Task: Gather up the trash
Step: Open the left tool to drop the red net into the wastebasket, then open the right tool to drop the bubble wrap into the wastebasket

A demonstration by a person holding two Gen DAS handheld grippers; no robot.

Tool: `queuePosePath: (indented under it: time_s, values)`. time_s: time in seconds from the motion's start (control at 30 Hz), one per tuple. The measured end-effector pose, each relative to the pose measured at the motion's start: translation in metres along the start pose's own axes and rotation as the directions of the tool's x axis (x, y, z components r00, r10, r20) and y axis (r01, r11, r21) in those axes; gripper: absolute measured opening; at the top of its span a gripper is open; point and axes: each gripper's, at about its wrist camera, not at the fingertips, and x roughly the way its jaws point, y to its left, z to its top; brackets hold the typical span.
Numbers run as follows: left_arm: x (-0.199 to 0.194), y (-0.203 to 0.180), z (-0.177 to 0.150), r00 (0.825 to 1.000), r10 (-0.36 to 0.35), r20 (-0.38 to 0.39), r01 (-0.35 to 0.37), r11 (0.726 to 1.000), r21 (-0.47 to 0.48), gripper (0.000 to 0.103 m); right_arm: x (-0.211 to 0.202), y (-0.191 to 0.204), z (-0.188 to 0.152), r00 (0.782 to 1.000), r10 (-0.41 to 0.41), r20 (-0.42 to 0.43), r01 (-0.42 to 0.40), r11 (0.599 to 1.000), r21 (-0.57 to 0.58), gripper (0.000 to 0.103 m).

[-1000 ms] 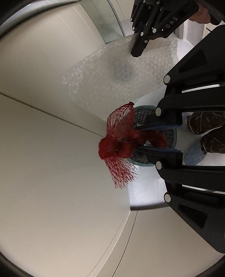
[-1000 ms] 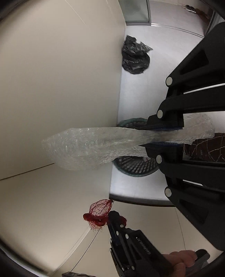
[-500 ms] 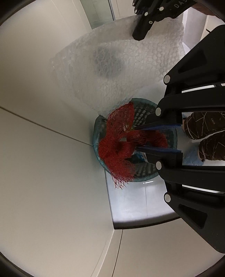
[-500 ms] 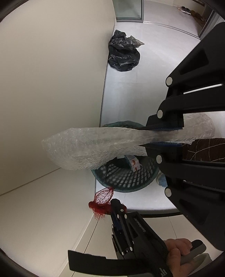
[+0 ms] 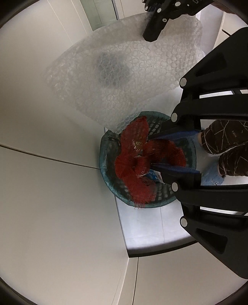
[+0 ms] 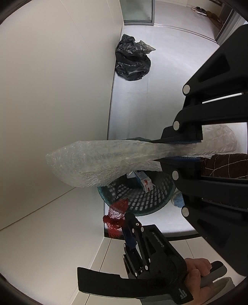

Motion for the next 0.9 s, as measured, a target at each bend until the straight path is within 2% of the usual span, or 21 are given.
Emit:
queuePosePath:
  time_s: [0.17,0.3,0.67,0.8,0.9]
  values:
    - [0.001,0.004,-0.001,1.0,0.001,0.005,-0.001,1.0,-0.009,0.032,-0.001,0.001,-0.001,1.0,-0.008,0.002,0.008,1.0,-0.005,0.009]
    - [-0.003,0.007,0.0,1.0,0.006,0.022,-0.006,1.0,-0.016,0.052,-0.003,0.001,0.0,1.0,-0.01,0.005,0.01,1.0,-0.006,0.009]
    - [-0.036,0.03,-0.008,0.997,0.035,0.075,-0.029,0.996,-0.082,0.09,-0.002,0.011,-0.003,1.0,0.013,0.003,-0.013,0.999,-0.038,0.009]
    - [-0.046,0.042,-0.015,0.994,0.06,0.087,-0.051,0.993,-0.105,0.096,0.011,0.025,-0.006,1.0,0.013,-0.028,-0.015,0.998,-0.066,0.009]
    - [-0.049,0.049,-0.02,0.994,0.077,0.081,-0.067,0.991,-0.112,0.097,0.023,0.034,-0.008,0.998,0.013,-0.06,-0.017,0.997,-0.073,0.009]
